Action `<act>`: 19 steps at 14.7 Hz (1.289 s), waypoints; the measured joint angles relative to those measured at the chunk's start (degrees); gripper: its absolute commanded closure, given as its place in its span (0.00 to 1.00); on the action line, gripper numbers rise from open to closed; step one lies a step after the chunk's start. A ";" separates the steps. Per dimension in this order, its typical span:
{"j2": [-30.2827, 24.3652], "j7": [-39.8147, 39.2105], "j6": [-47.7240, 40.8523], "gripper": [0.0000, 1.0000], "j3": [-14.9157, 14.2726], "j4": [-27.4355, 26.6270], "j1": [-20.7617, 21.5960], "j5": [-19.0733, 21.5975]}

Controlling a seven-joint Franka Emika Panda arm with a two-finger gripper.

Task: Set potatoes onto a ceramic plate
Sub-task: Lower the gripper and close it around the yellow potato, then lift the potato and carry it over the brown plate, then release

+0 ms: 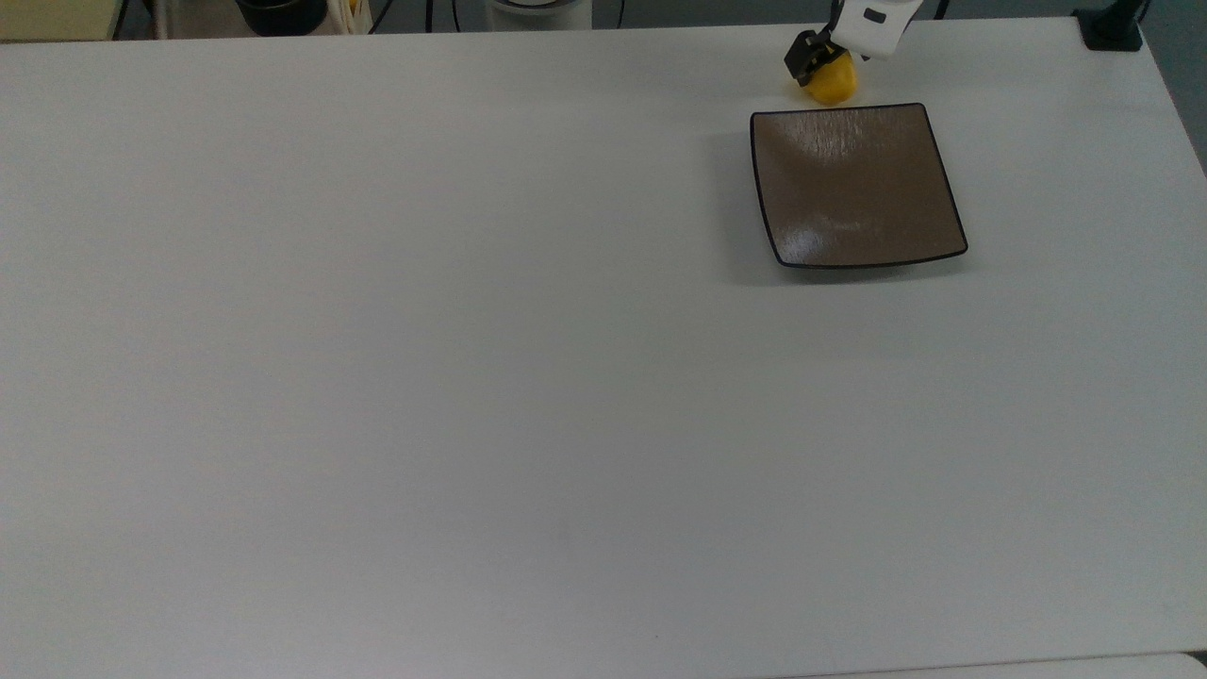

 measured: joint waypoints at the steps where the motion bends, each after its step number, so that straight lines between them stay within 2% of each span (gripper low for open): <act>1: -0.06 0.01 0.00 0.55 0.00 -0.02 0.00 -0.33; 6: -1.13 1.96 -0.05 0.54 -0.05 0.59 -0.11 -0.43; 10: -4.38 4.12 -0.88 0.53 -0.16 5.31 -1.66 -0.44; 13: -4.96 4.78 -1.03 0.53 -0.35 9.80 -4.48 -0.44; 14: -4.92 4.78 -1.03 0.52 -0.45 10.40 -5.37 -0.44; 17: -3.99 4.78 -0.77 0.35 -0.53 10.50 -6.71 -0.44; 19: -2.95 4.80 -0.25 0.35 -0.57 10.51 -7.00 -0.47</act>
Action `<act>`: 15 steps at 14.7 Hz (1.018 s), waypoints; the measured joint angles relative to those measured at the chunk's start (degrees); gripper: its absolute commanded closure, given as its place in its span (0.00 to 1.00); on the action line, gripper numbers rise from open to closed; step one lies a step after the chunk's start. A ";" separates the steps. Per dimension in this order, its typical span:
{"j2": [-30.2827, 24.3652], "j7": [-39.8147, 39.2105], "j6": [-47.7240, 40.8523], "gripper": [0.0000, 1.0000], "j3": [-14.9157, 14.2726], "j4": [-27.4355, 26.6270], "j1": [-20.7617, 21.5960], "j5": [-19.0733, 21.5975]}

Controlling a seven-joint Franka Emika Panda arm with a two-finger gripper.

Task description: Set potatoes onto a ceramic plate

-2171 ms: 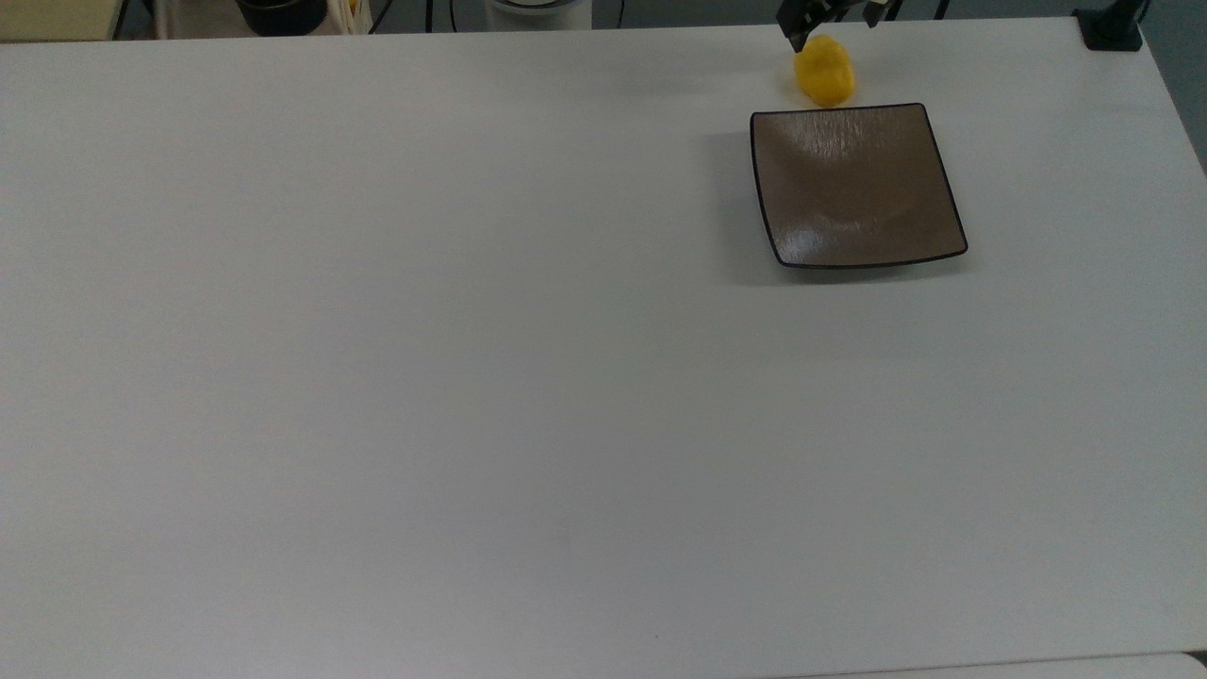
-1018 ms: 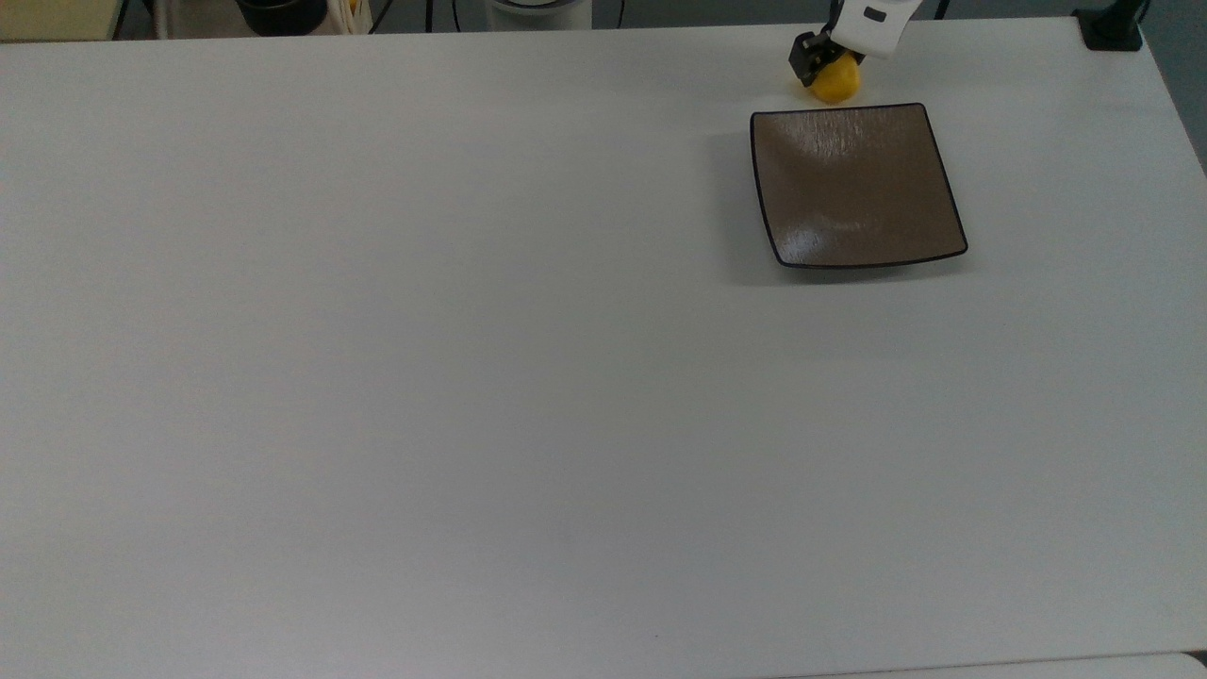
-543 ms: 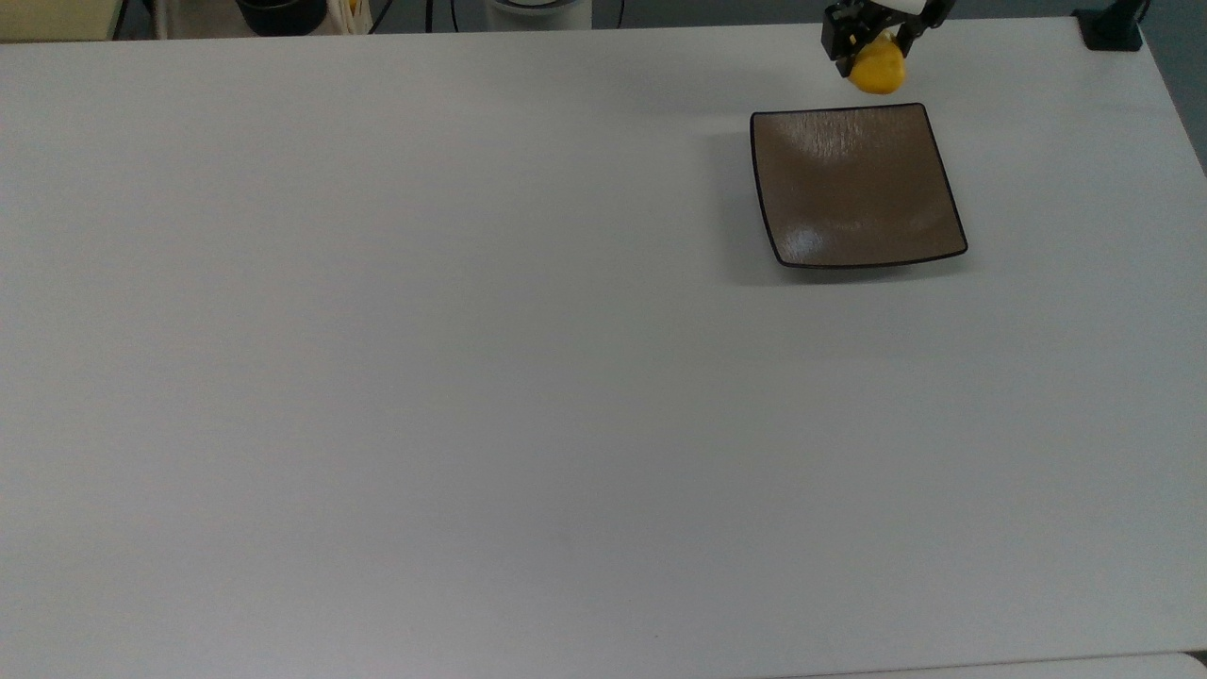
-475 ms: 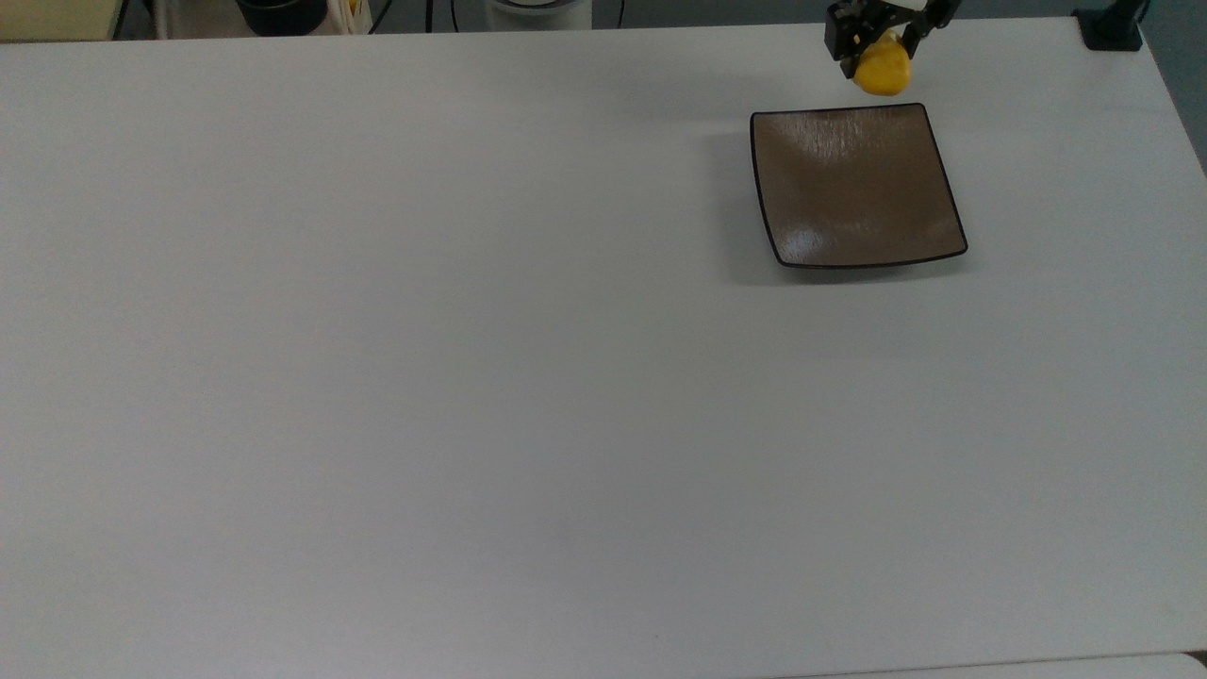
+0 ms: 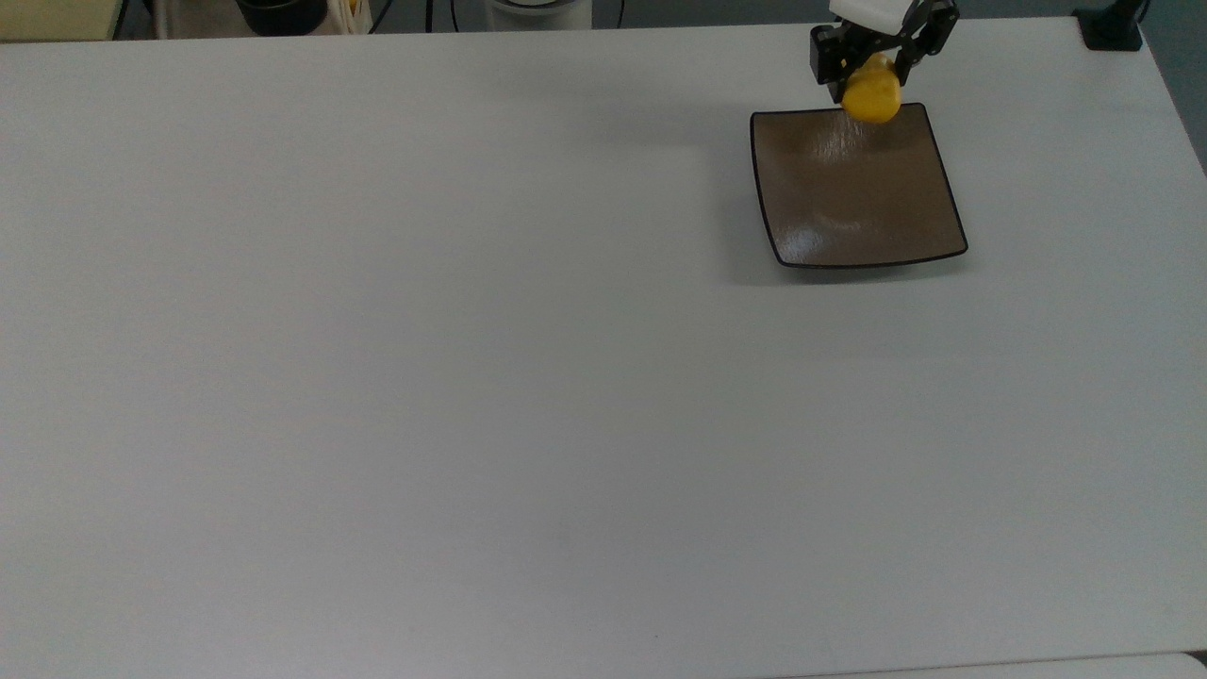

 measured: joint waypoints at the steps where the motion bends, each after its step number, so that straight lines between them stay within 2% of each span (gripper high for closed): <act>1: 0.63 0.01 0.09 0.35 -0.03 0.01 -0.25 -0.52; 2: 1.22 0.01 0.42 0.30 -0.04 0.03 -0.55 -1.00; 3: 1.65 0.01 0.85 0.12 -0.07 0.03 -0.66 -1.10; 4: 2.28 0.02 1.45 0.00 -0.16 0.03 -0.72 -1.12; 10: 2.79 0.03 1.99 0.00 -0.31 1.22 -1.43 -1.16; 13: 1.49 0.08 -1.08 0.00 -2.16 4.17 -3.09 -1.50; 15: -0.54 -0.38 -7.05 0.00 -5.26 6.74 -3.66 -2.60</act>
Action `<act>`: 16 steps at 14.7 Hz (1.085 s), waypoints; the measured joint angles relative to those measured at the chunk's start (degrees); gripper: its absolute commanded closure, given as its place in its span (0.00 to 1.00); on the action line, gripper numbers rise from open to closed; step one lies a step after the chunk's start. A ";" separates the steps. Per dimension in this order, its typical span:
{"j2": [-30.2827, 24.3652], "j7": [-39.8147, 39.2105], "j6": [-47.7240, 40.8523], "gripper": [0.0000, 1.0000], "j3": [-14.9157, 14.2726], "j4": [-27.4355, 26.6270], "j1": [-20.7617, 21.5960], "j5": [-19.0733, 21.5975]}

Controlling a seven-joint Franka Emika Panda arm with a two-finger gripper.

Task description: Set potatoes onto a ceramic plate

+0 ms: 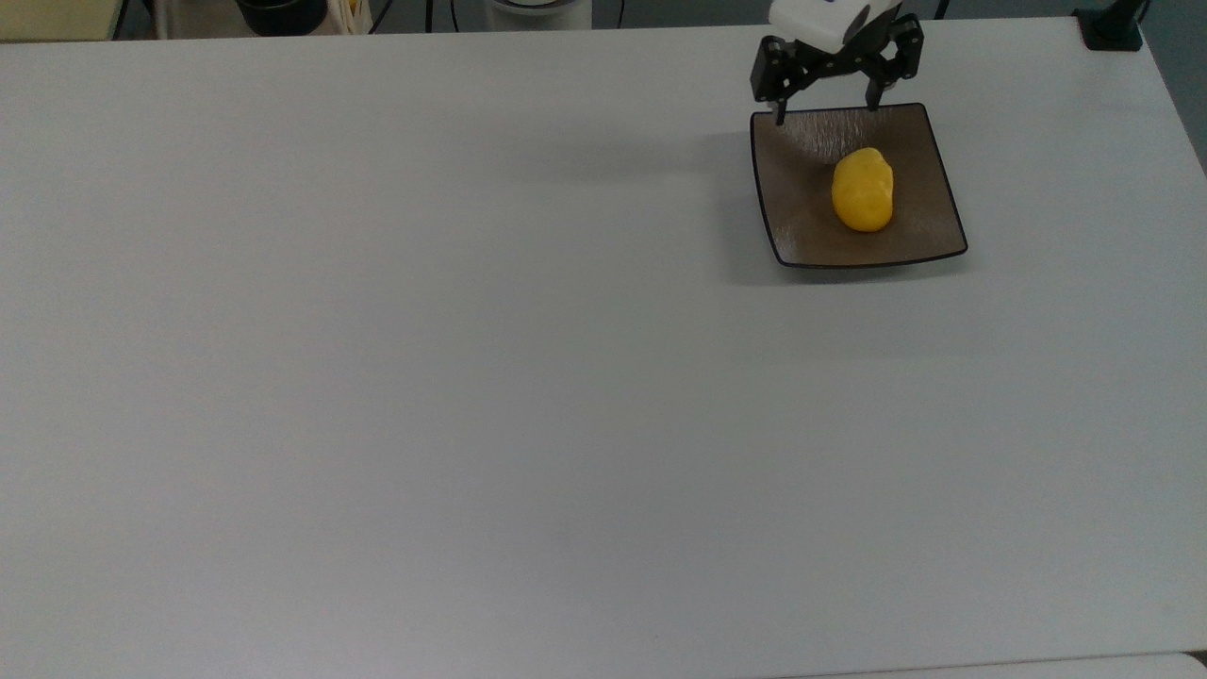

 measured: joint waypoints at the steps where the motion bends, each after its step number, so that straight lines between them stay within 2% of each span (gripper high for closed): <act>1: -1.59 -1.33 -3.80 0.00 -2.63 1.32 -0.08 -0.26; 4: -4.88 -2.69 -8.23 0.00 -8.37 1.84 -0.10 -3.19; 5: -5.73 -2.82 -8.75 0.00 -11.57 1.84 -0.11 -4.14; 9: -6.72 -7.61 -8.76 0.00 -20.39 1.85 -0.63 -4.22; 11: -7.07 -10.45 -8.76 0.00 -23.51 1.85 -0.72 -1.79; 13: -7.34 -12.66 -8.76 0.00 -25.62 1.85 -0.81 0.25; 16: -7.57 -13.47 -8.76 0.00 -25.87 1.84 -3.51 0.39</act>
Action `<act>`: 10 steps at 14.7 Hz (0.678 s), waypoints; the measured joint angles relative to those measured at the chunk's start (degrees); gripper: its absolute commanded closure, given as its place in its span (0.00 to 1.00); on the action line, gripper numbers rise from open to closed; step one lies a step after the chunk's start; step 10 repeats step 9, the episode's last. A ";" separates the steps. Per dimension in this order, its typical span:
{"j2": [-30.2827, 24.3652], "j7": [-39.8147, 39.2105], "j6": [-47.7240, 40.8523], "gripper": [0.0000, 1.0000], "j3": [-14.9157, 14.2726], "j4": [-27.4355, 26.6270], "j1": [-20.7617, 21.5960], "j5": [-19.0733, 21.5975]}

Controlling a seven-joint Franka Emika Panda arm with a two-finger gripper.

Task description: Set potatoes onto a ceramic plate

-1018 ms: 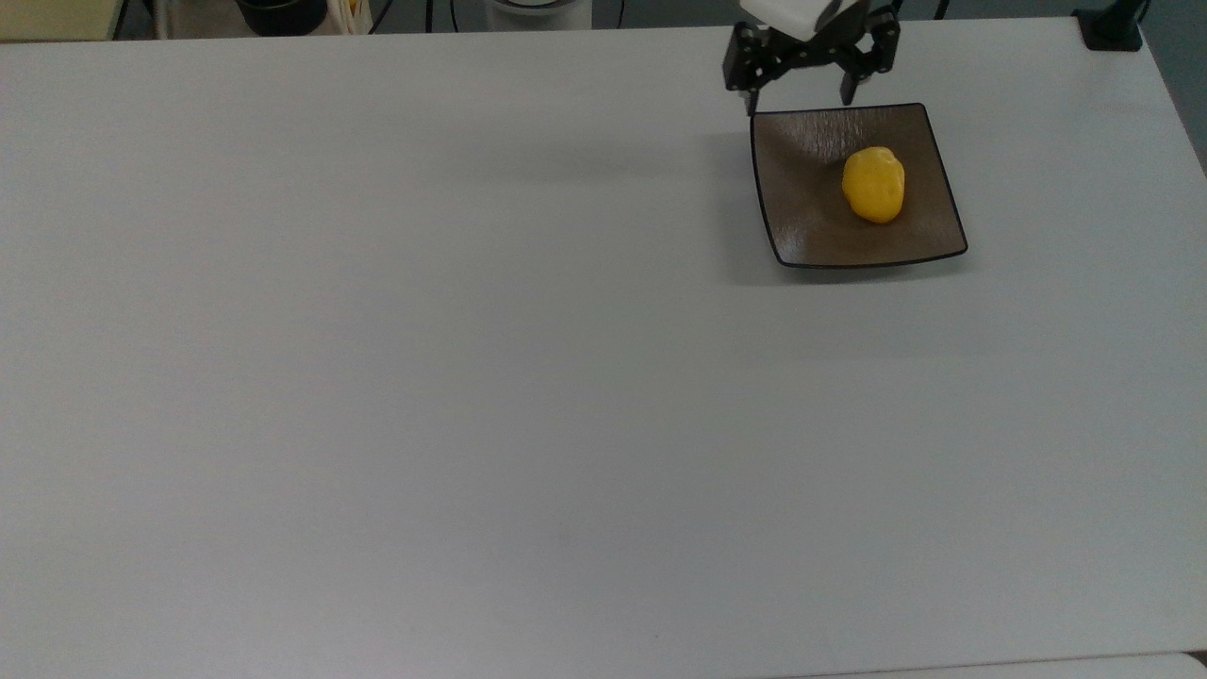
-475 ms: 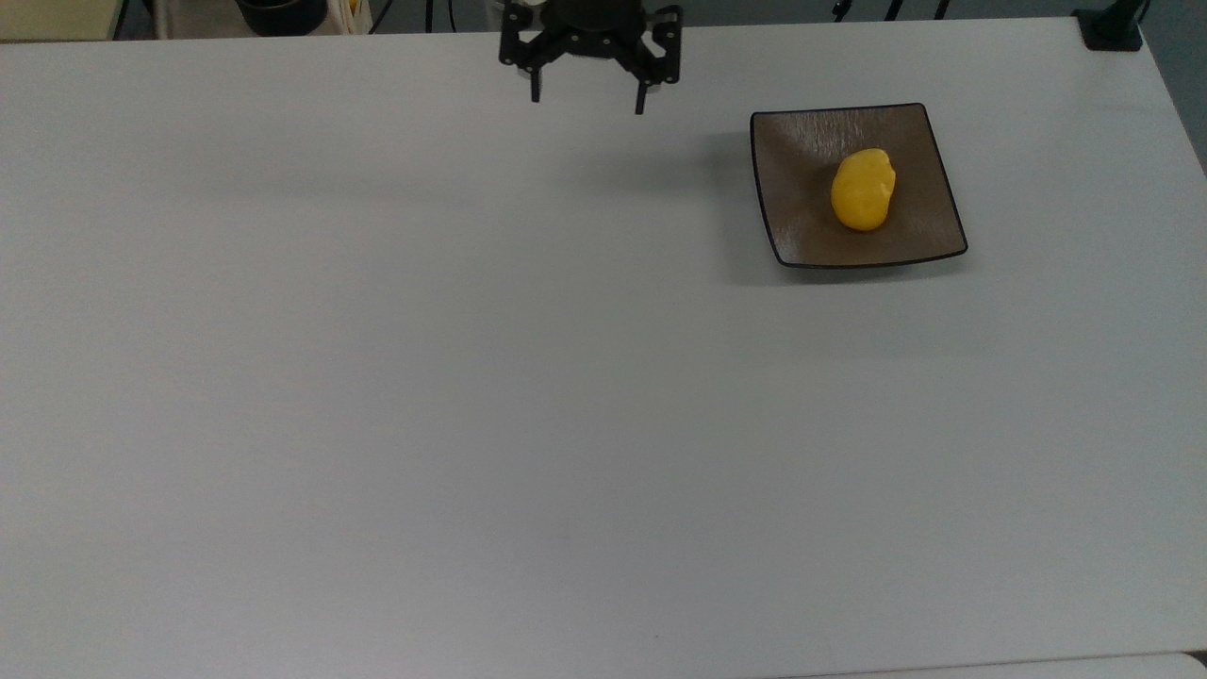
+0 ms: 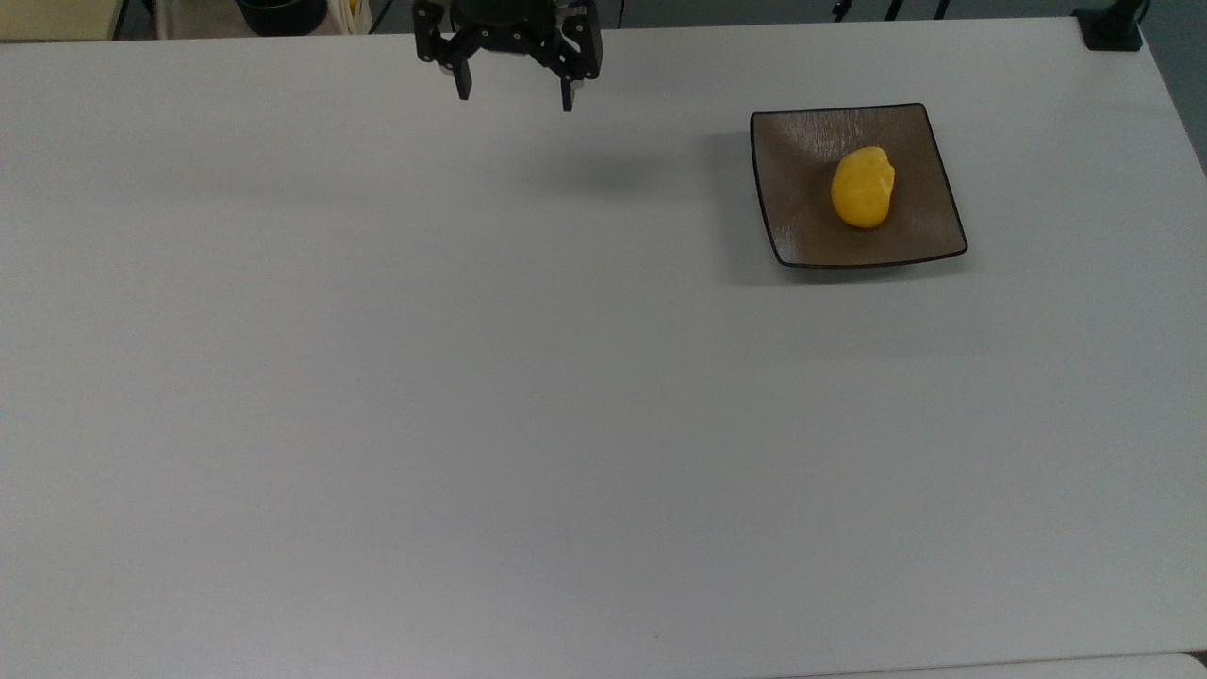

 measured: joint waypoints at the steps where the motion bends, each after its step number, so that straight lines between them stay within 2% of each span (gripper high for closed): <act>1: -0.08 -0.57 0.00 0.00 0.75 0.00 -2.32 0.00; 3: -0.50 -2.98 -0.20 0.00 2.81 0.00 -6.44 0.00; 10: -0.78 -3.48 -2.95 0.00 5.68 -0.01 -8.14 -0.69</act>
